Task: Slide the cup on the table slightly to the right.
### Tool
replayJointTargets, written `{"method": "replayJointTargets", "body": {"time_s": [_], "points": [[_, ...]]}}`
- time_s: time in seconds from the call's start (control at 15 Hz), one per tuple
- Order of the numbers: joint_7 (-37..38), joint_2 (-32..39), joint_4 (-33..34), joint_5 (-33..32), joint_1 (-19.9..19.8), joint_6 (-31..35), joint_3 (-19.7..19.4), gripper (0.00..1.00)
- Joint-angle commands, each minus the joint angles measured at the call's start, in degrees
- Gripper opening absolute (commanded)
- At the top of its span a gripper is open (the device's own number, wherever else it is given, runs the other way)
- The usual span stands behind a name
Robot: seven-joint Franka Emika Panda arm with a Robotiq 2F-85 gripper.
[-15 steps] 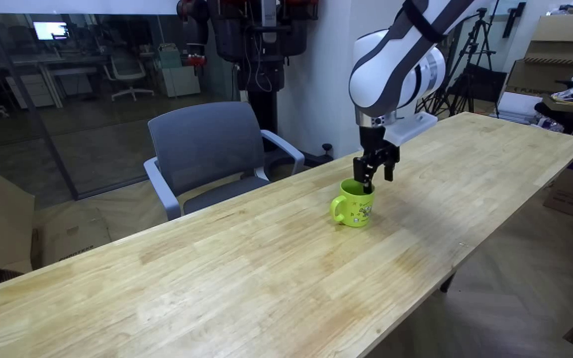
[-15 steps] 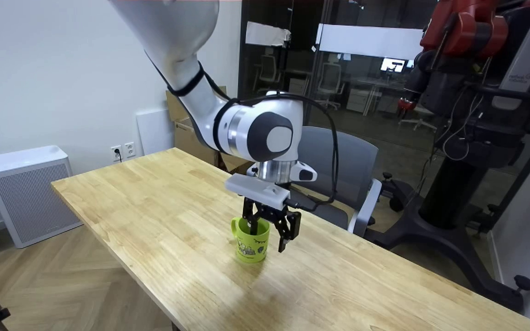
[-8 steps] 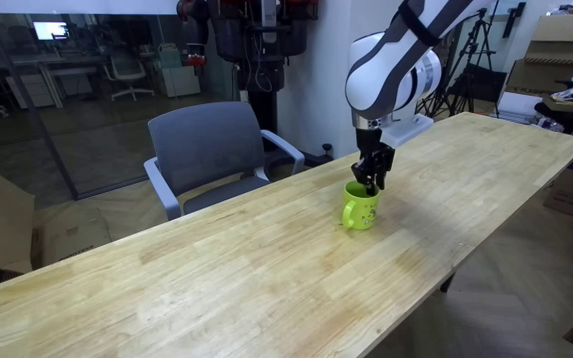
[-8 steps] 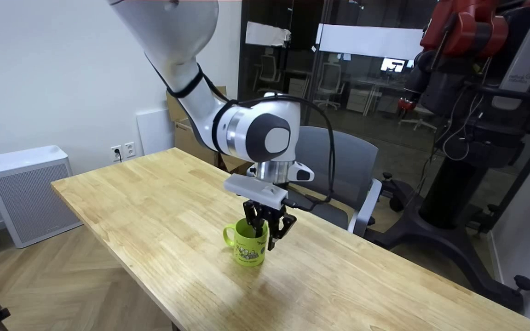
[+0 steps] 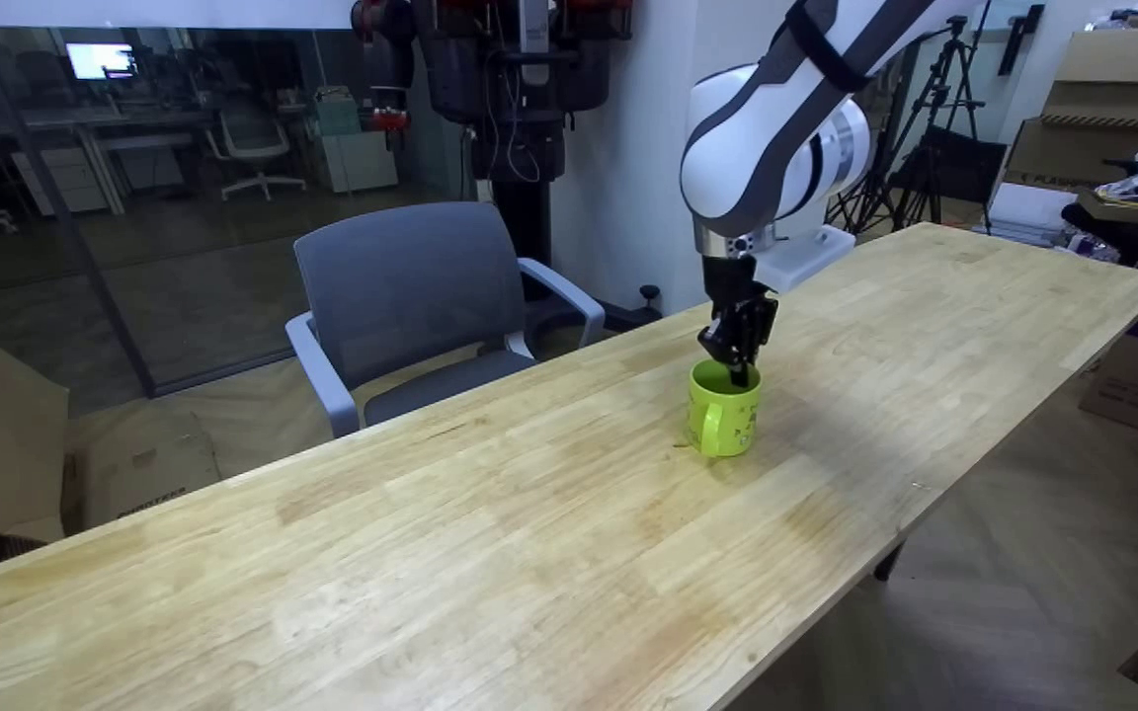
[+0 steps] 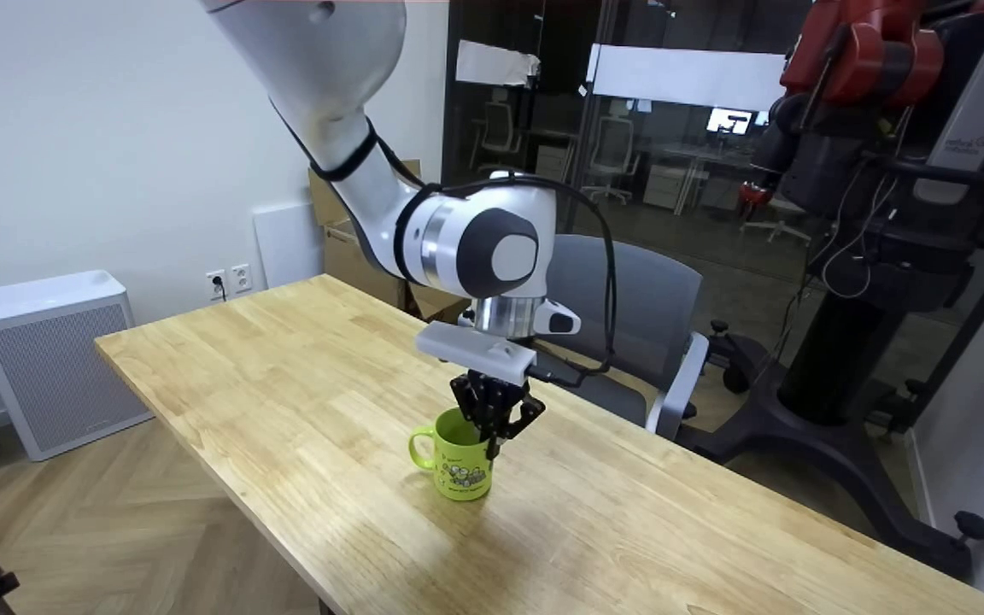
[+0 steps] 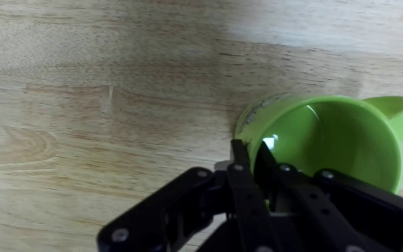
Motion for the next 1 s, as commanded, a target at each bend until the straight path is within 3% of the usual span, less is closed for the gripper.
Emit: {"method": "replayJointTargets", "body": {"time_s": [0.0, 0.13, 0.2, 0.93], "points": [[0.07, 0.08, 0.3, -0.6, -0.3, -0.31, 0.42, 0.11], [0.0, 0.12, 0.42, -0.85, -0.23, -0.42, 0.44, 0.11], [-0.04, 0.12, 0.43, -0.86, -0.23, -0.44, 0.44, 0.03], [16.4, 2.88, 6.33, 14.99, -3.5, -2.38, -0.05, 0.03]]}}
